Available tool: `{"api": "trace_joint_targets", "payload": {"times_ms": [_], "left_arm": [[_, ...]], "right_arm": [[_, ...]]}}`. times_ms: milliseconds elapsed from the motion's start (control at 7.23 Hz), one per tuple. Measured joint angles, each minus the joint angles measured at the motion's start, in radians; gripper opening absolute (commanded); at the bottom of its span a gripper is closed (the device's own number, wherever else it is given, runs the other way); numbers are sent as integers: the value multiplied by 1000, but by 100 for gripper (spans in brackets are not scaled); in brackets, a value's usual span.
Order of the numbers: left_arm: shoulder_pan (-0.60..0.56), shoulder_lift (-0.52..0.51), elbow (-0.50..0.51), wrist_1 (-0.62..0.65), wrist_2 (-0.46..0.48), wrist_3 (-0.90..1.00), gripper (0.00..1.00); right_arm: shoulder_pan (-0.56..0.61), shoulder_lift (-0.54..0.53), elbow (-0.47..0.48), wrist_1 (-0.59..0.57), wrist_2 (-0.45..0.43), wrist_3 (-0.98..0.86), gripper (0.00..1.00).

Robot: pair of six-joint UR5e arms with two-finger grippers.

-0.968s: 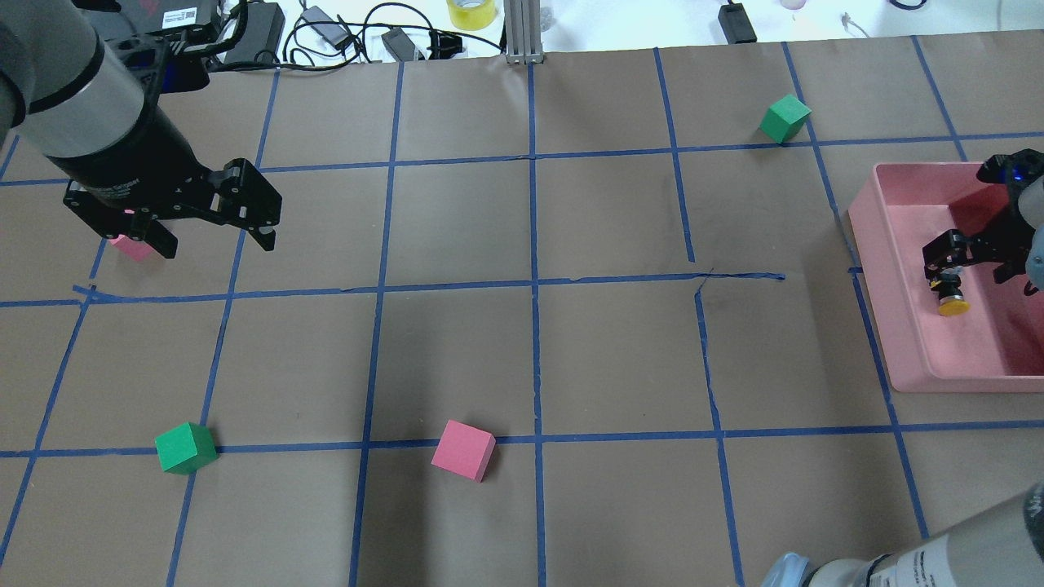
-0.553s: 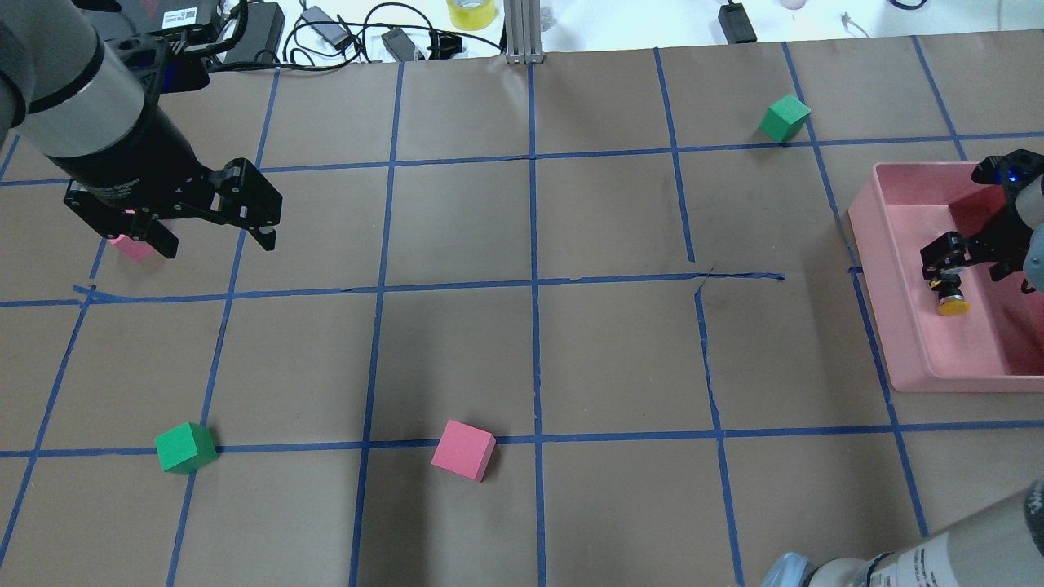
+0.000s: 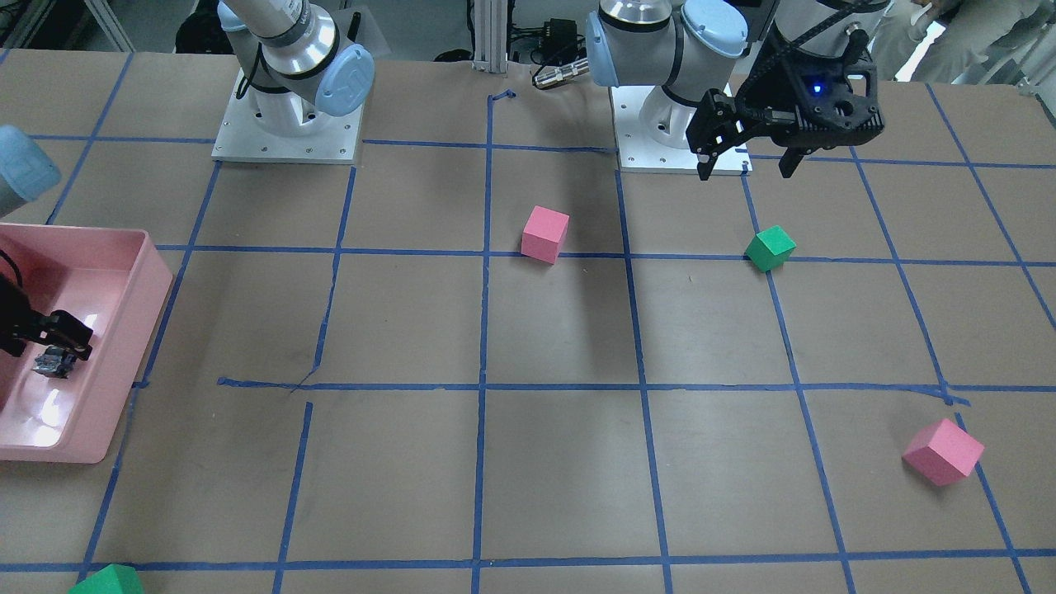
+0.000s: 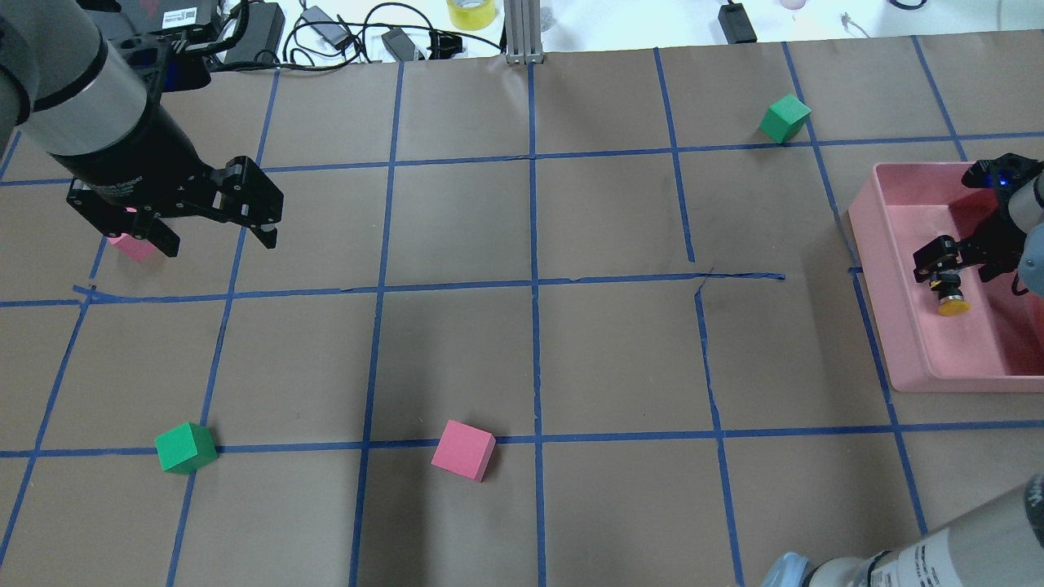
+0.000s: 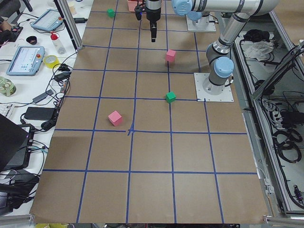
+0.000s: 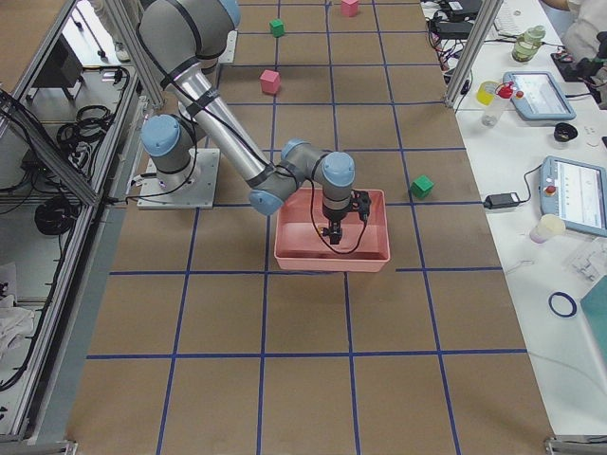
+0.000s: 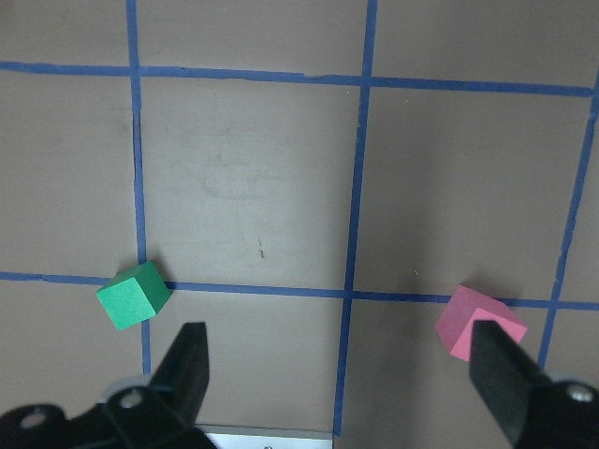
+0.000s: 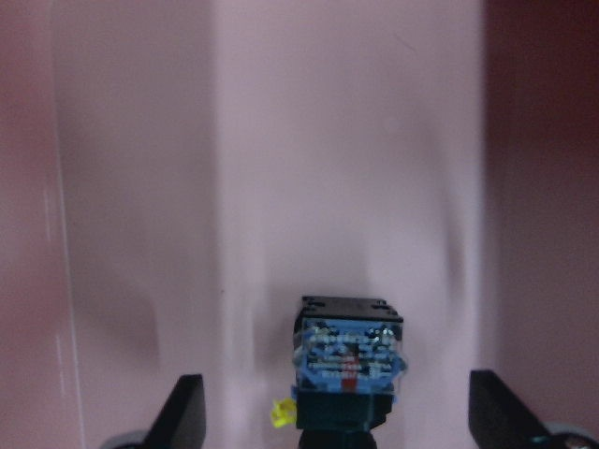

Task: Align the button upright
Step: 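Descend onto the button body and close the right gripper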

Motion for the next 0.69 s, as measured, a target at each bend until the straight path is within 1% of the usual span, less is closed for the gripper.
{"api": "trace_joint_targets", "payload": {"times_ms": [691], "left_arm": [[0, 1, 2, 5, 0, 5, 100]], "right_arm": [[0, 28, 3, -37, 12, -16, 100]]}}
